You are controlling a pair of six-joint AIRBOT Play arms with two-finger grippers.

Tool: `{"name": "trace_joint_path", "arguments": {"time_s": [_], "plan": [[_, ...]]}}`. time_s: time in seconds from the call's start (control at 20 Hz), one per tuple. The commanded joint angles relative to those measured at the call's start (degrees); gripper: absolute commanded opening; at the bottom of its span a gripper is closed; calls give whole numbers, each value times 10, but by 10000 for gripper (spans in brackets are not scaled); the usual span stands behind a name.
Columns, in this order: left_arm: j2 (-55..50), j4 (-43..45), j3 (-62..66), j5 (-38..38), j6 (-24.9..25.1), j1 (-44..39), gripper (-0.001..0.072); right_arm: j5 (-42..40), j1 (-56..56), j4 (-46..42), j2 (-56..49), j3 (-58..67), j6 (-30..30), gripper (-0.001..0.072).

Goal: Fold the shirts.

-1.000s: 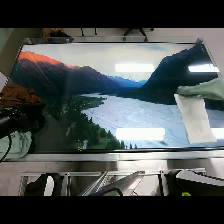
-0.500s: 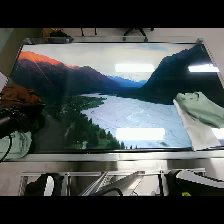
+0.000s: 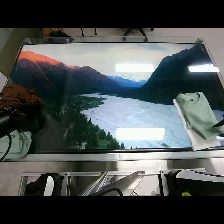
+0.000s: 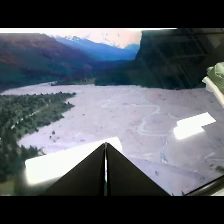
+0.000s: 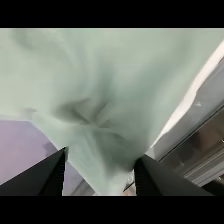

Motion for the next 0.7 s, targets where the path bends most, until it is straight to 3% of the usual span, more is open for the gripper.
{"name": "trace_joint_path", "arguments": {"time_s": [0.0,0.35,0.4,0.45,0.5,0.65], "plan": [[0,-3,0,12,1,1,13,1,1,45,-4,77,-4,463],[0,-6,0,16,-14,1,13,-6,1,255,22,201,0,461],[0,-6,0,16,-15,1,13,-16,4,299,30,201,-4,393],[0,-6,0,16,-17,1,13,-26,17,330,38,201,-28,82],[0,-7,0,16,-24,1,13,-34,37,338,46,201,-43,27],[1,-7,0,0,-50,1,13,-61,156,323,78,178,-74,25]]}}
